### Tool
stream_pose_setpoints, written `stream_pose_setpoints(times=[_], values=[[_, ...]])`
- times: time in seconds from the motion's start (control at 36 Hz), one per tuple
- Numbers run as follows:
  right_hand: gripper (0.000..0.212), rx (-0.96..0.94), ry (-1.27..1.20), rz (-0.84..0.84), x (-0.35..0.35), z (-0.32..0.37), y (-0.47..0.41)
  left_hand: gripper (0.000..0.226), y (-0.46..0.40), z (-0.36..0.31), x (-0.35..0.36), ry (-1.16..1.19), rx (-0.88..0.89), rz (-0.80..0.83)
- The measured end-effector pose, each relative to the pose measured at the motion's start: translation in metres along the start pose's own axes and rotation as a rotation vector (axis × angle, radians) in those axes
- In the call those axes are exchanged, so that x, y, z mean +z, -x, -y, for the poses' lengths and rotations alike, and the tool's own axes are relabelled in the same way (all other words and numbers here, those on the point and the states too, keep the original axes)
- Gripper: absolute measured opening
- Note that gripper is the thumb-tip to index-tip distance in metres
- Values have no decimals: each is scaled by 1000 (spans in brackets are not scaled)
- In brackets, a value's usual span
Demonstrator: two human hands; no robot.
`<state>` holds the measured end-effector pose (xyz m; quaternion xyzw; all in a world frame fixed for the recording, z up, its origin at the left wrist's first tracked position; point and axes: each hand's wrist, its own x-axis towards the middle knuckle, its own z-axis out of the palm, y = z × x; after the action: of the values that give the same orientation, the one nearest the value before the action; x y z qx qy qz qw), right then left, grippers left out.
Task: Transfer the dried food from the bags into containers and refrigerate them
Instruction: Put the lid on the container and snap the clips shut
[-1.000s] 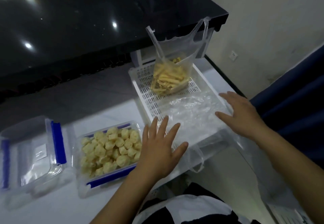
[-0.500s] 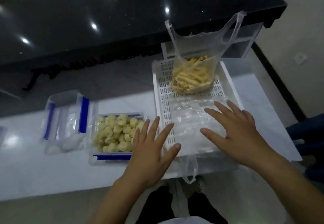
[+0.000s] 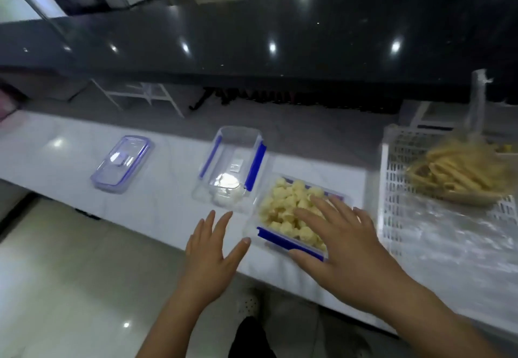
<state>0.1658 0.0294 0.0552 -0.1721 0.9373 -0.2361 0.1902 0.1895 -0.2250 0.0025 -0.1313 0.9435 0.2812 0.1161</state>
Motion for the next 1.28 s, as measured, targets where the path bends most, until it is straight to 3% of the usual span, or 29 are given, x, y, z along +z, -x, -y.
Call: stream_pose_setpoints(times=[0.42,0.67,0.83,1.06,1.28], values=[[69,29,201,129,130,133,-154,82,-128,198,-108,-30,-85,-36],[70,133,222,166,200,175,-227,111,-258,311,-201,-219,-261,-93],[68,208,247,157,222,175,-238,134,-307,335,-222,-257,-285,-1],[64,211,277,83,236,173,-233,135,-321,343,-219,-261,-265,-8],[66,194,218,103,231,175,-233,122,-319,340,-220,-287,-231,-136]])
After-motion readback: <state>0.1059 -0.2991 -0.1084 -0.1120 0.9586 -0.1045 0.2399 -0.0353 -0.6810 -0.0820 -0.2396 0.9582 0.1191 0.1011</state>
